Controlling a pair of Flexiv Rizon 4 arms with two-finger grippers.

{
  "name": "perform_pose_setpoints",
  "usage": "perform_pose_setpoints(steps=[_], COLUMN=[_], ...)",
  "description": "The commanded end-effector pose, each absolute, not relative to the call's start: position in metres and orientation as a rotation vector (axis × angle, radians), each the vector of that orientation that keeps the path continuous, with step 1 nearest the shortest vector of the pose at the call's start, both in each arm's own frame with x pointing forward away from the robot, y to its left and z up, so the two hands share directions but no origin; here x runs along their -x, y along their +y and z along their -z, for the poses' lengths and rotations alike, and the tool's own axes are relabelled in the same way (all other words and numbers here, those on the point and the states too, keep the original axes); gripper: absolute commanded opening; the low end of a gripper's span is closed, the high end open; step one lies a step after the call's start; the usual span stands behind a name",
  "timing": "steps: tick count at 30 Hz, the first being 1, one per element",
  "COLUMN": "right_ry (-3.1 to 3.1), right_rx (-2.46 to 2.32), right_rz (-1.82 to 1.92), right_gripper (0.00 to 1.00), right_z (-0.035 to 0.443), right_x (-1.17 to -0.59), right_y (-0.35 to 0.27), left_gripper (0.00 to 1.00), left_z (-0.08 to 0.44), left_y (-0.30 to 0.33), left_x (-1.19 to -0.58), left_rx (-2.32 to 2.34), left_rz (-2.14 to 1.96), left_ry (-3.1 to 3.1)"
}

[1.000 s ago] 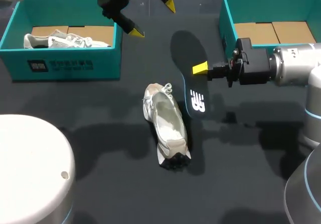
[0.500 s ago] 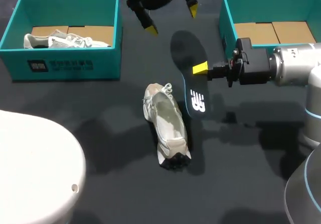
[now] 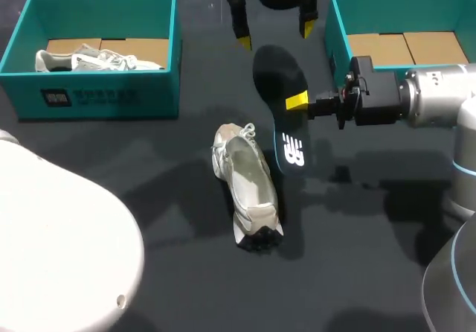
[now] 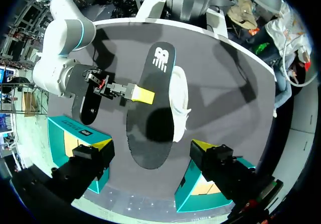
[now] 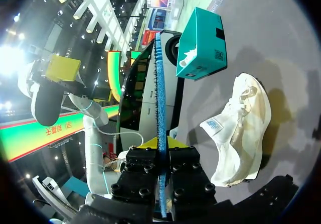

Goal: Take the shoe out of the shoebox, open the shoe tongue, remove and reinsert the insole, then place the shoe into the shoebox

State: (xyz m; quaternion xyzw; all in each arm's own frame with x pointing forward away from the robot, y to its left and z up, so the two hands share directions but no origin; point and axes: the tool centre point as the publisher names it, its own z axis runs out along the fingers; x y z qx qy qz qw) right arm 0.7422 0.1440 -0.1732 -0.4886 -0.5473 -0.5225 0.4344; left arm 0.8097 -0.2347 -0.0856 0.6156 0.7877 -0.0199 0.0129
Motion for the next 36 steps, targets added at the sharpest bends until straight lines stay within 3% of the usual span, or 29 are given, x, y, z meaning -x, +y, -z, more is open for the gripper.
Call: perform_pose_setpoints(steps=[1, 11, 25, 36], right_ry=[-1.363, -1.363, -1.363, -1.363], right_rx=[1.219, 1.219, 1.219, 1.219], right_rz=[1.302, 1.302, 1.302, 1.302], right_gripper=[0.00, 0.00, 0.00, 0.00], right_z=[0.174, 0.174, 0.174, 0.174], right_x=[-0.741, -0.741, -0.741, -0.741], right_y=[0.145, 0.145, 0.145, 0.145], left_gripper=[1.00, 1.00, 1.00, 1.00], left_z=[0.085, 0.084, 0.081, 0.081], left_y=[-0.238, -0.227, -0.172, -0.172], left_x=[-0.808, -0.808, -0.792, -0.792], left_rx=[-2.030, -1.954, -1.659, -1.659], left_rz=[-0.200, -0.031, 0.808, 0.808], left_ry=[2.616, 2.571, 2.165, 2.165])
